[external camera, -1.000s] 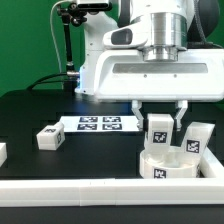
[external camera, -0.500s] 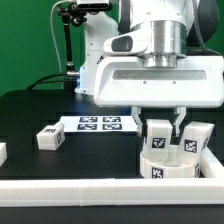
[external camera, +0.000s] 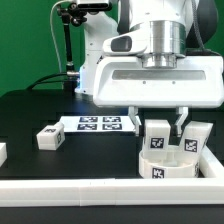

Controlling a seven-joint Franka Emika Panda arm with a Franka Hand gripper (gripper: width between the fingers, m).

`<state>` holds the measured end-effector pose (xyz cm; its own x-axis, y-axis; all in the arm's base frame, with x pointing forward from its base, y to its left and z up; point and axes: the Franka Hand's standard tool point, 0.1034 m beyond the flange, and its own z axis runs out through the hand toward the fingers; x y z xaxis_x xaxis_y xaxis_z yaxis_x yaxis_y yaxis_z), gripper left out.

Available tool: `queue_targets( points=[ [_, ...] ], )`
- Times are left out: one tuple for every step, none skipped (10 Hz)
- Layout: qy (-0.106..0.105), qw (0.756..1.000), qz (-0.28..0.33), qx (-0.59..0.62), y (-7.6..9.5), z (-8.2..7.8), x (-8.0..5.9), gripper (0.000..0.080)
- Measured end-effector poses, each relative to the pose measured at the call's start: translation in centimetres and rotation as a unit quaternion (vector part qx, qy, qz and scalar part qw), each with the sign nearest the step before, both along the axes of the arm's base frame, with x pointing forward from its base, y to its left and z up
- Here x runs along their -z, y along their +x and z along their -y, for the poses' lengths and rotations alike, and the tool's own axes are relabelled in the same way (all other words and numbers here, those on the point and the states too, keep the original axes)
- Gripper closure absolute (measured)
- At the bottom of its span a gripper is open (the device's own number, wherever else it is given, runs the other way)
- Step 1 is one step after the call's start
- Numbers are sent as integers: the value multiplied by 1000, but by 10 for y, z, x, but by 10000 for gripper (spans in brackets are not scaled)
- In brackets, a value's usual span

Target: Assemble stool

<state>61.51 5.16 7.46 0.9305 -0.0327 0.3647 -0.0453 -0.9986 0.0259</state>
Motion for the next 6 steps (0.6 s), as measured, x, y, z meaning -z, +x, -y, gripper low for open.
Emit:
queue_targets(
  points=[
    [1, 1000, 0, 2, 1, 2, -4, 205],
    [2, 1000, -1, 3, 2, 3, -9, 205],
    [3, 1000, 0, 3, 3, 4, -15, 162],
    [3, 1000, 2, 1, 5, 5, -19, 152],
    [3, 1000, 4, -1, 6, 6, -22, 152],
    [3, 1000, 6, -3, 7, 7, -28, 152]
  ],
)
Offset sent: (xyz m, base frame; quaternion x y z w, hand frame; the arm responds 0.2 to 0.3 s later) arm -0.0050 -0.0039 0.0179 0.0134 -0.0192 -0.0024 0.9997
